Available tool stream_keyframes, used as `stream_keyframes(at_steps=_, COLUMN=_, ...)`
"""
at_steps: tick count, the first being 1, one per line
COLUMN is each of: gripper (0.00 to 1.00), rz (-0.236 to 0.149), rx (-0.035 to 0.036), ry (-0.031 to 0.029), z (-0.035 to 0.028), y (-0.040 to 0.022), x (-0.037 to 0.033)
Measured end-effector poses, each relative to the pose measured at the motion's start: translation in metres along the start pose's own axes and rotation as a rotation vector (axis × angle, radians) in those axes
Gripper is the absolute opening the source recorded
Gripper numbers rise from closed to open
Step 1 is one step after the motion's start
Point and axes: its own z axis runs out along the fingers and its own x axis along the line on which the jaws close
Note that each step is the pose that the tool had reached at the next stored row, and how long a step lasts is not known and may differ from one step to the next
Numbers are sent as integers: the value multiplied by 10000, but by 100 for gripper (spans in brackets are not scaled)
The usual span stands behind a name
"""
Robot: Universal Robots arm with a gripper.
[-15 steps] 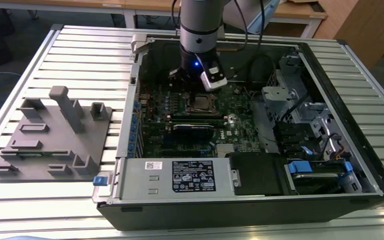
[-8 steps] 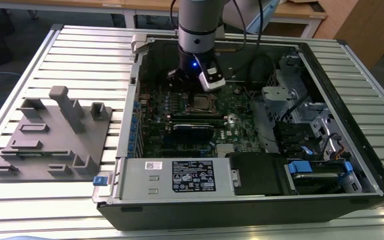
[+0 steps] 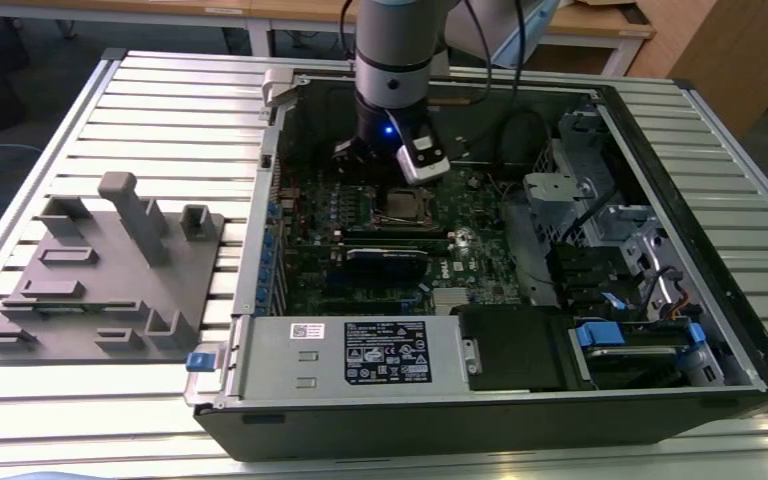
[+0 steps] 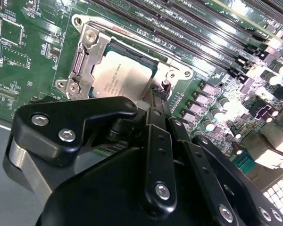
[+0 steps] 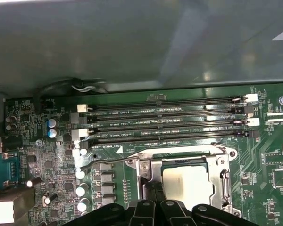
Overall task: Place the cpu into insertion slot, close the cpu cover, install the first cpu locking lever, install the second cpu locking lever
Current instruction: 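Close the cpu cover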
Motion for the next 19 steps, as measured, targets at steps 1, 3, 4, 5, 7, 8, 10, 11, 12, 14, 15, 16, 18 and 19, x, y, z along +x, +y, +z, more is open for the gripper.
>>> stream_keyframes(at_steps=1, gripper=10, rz=-1, rx=0, ry=0, z=1, y=0, x=3)
stream_keyframes(at_steps=3, gripper=10, rz=-2, rx=2, ry=1, z=6, y=-2, x=12)
stream_keyframes(at_steps=4, gripper=10, rz=-2, rx=1, ry=1, z=10, y=-2, x=14)
stream_keyframes(at_steps=5, gripper=10, rz=-2, rx=0, ry=0, z=15, y=-2, x=16)
stream_keyframes(at_steps=7, gripper=10, rz=-4, rx=1, ry=1, z=22, y=-3, x=17)
stream_keyframes(at_steps=8, gripper=10, rz=-2, rx=1, ry=1, z=26, y=-2, x=17)
stream_keyframes(at_steps=10, gripper=10, rz=-2, rx=1, ry=1, z=36, y=-3, x=18)
stream_keyframes(at_steps=11, gripper=10, rz=-2, rx=1, ry=1, z=39, y=-3, x=18)
stream_keyframes(at_steps=12, gripper=10, rz=-2, rx=2, ry=1, z=42, y=-3, x=18)
stream_keyframes(at_steps=14, gripper=10, rz=-2, rx=4, ry=2, z=42, y=-3, x=18)
stream_keyframes(at_steps=15, gripper=10, rz=-2, rx=3, ry=1, z=43, y=-3, x=18)
stream_keyframes(at_steps=16, gripper=10, rz=-2, rx=2, ry=1, z=43, y=-3, x=18)
stream_keyframes(at_steps=18, gripper=10, rz=-2, rx=1, ry=1, z=43, y=-3, x=18)
stream_keyframes(at_steps=19, gripper=10, rz=-2, rx=-1, ry=0, z=46, y=-3, x=18)
